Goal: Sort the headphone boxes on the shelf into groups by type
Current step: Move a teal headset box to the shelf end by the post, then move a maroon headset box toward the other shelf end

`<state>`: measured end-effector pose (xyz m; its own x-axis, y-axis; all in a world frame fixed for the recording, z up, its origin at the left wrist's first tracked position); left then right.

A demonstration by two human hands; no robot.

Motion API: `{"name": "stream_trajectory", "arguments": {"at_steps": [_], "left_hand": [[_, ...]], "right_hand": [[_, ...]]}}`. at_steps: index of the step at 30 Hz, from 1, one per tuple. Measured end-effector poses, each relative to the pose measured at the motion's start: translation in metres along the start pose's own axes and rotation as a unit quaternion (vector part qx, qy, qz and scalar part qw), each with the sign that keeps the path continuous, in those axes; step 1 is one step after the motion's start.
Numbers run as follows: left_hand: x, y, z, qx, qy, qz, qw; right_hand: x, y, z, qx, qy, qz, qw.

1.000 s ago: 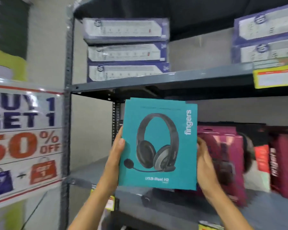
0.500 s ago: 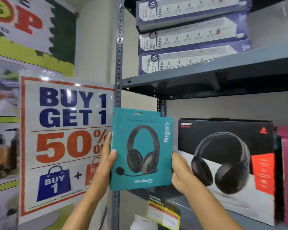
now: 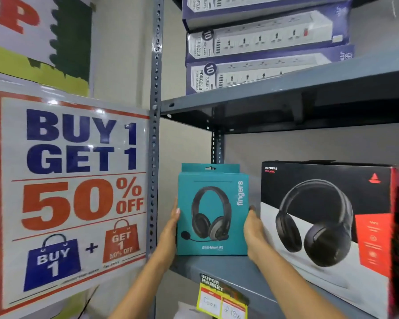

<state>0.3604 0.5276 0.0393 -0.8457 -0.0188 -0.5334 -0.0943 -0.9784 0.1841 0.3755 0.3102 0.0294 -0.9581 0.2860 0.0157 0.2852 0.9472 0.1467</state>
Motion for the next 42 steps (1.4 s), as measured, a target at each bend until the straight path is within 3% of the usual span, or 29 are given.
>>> {"name": "stream_trajectory", "arguments": {"at_steps": [3, 9, 14, 20, 22, 25, 29, 33, 37, 39, 42], "left_hand": [[-0.006, 0.001, -0.011, 0.005, -0.047, 0.046, 0.998], [-0.009, 0.002, -0.012, -0.013, -0.047, 0.088, 0.995], [0.002, 0.002, 0.010, -0.036, 0.049, 0.121, 0.991], [0.043, 0.071, 0.077, -0.047, 0.190, 0.147, 0.970], [0.057, 0.119, 0.098, -0.026, 0.215, 0.118, 0.969], [0.078, 0.201, 0.116, -0.009, 0.241, 0.037, 0.970], [0.112, 0.288, 0.108, 0.013, 0.235, -0.033, 0.971], [0.153, 0.358, 0.081, 0.007, 0.200, -0.085, 0.976], [0.162, 0.381, 0.041, 0.033, 0.076, -0.039, 0.996], [0.162, 0.382, 0.029, 0.030, 0.033, -0.008, 0.999], [0.160, 0.386, 0.015, 0.038, -0.030, 0.001, 0.999]], "right_hand": [[-0.001, 0.001, 0.002, -0.001, -0.001, 0.007, 1.000], [0.001, 0.000, -0.001, 0.006, -0.017, 0.012, 1.000], [0.027, 0.006, -0.003, -0.015, -0.023, -0.012, 1.000], [0.131, -0.032, -0.068, -0.074, -0.217, -0.055, 0.972], [0.160, -0.066, -0.099, -0.070, -0.313, -0.023, 0.947], [0.191, -0.138, -0.135, -0.032, -0.440, 0.089, 0.893], [0.208, -0.238, -0.159, -0.013, -0.497, 0.214, 0.841], [0.202, -0.338, -0.157, -0.002, -0.472, 0.333, 0.816], [0.182, -0.401, -0.133, 0.023, -0.381, 0.397, 0.835], [0.168, -0.418, -0.116, 0.030, -0.330, 0.387, 0.860], [0.145, -0.423, -0.091, 0.023, -0.237, 0.303, 0.923]]}}
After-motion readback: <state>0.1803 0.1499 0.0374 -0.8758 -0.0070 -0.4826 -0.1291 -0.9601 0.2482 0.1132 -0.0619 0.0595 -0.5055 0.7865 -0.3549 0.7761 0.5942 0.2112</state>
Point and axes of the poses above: each hand's wrist, its own x-axis away from the middle knuckle, its own y-axis out of the palm, z = x × y, the point moved 10 cm from there along -x, towards the middle knuckle, and after that the axes turned 2 degrees about y, right-handed, at the moved point
